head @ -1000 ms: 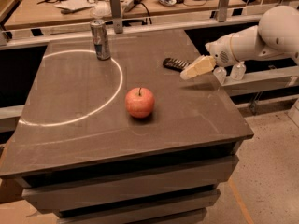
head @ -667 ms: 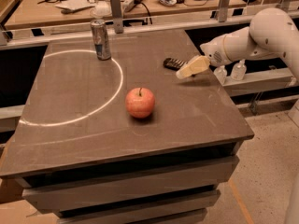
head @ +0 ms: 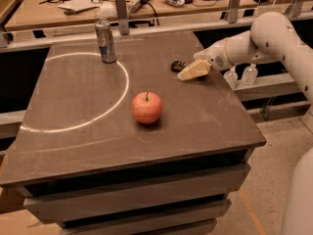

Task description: Move rxbar chocolate near redbull can

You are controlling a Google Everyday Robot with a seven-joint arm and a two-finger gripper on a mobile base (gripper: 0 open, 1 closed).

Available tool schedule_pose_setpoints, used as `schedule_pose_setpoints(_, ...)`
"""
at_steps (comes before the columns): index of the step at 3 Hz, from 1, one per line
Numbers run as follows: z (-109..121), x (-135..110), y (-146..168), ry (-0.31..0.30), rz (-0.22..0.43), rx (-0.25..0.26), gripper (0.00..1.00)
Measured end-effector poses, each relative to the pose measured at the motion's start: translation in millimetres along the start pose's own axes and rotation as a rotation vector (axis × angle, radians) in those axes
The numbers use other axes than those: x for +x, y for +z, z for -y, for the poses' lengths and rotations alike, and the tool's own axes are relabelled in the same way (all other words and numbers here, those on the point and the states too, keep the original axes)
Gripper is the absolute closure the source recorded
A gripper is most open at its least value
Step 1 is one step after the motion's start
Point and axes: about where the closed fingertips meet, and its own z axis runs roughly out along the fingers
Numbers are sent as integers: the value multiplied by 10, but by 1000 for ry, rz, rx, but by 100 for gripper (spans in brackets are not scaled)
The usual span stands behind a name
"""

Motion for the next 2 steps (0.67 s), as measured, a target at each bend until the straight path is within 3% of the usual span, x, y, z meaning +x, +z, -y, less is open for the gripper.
schedule_pose_setpoints(1,-159,-20,100,-25,21,-44,59)
schedule_pose_setpoints(2,-158,-25,98,-25,23,-44,83)
